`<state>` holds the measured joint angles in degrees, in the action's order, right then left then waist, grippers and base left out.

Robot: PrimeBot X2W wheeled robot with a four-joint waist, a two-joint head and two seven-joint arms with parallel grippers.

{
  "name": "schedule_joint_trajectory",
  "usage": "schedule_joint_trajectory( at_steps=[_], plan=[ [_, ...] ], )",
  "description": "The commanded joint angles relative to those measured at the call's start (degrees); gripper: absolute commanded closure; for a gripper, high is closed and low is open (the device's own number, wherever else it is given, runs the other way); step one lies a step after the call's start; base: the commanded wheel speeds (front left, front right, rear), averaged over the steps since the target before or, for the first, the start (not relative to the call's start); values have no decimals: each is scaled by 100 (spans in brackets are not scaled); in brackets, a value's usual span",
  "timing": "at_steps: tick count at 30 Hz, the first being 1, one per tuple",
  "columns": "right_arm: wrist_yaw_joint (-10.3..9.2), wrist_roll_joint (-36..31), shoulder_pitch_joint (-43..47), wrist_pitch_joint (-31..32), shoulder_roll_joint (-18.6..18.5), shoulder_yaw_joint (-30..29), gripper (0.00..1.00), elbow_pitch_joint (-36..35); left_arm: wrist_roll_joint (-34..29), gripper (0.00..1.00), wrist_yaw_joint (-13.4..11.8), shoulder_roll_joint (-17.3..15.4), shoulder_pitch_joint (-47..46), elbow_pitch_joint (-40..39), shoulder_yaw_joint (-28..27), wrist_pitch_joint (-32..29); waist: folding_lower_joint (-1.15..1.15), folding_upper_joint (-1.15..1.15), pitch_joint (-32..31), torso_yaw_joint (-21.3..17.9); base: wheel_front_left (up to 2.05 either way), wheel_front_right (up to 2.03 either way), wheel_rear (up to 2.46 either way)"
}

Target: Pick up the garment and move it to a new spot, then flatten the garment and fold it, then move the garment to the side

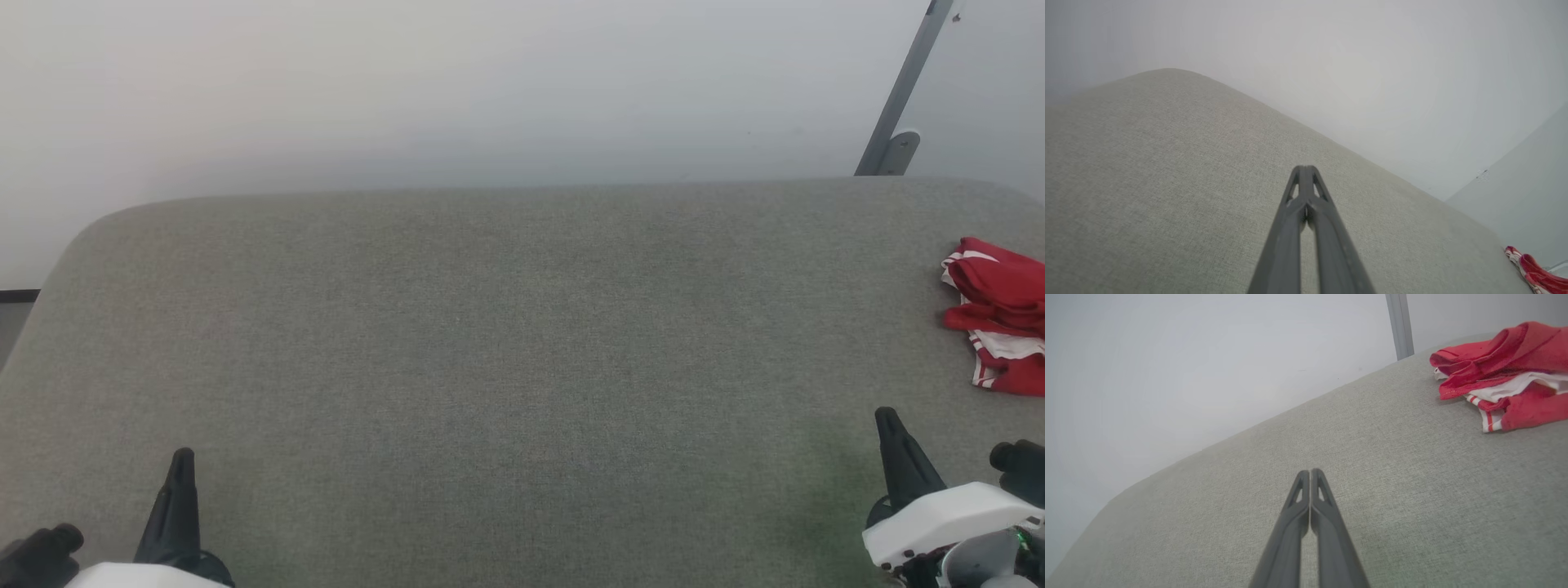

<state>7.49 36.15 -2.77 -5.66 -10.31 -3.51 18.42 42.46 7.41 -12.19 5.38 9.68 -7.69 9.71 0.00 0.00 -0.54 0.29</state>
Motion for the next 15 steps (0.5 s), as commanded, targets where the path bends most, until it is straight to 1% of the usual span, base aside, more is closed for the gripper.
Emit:
schedule_joint_trajectory(
  at_steps=[1, 15],
  plan=[
    [0, 181, -173, 39, 1, -17, 100, -126, 155, 100, 2, -39, -206, -59, -16, -36, 0, 0, 1, 0, 0, 0, 0],
    [0, 1266, -216, 271, 146, -75, 100, -194, 1118, 100, 4, 151, -406, 35, 10, -353, 0, 0, 10, -4, 0, 0, 0]
  ],
)
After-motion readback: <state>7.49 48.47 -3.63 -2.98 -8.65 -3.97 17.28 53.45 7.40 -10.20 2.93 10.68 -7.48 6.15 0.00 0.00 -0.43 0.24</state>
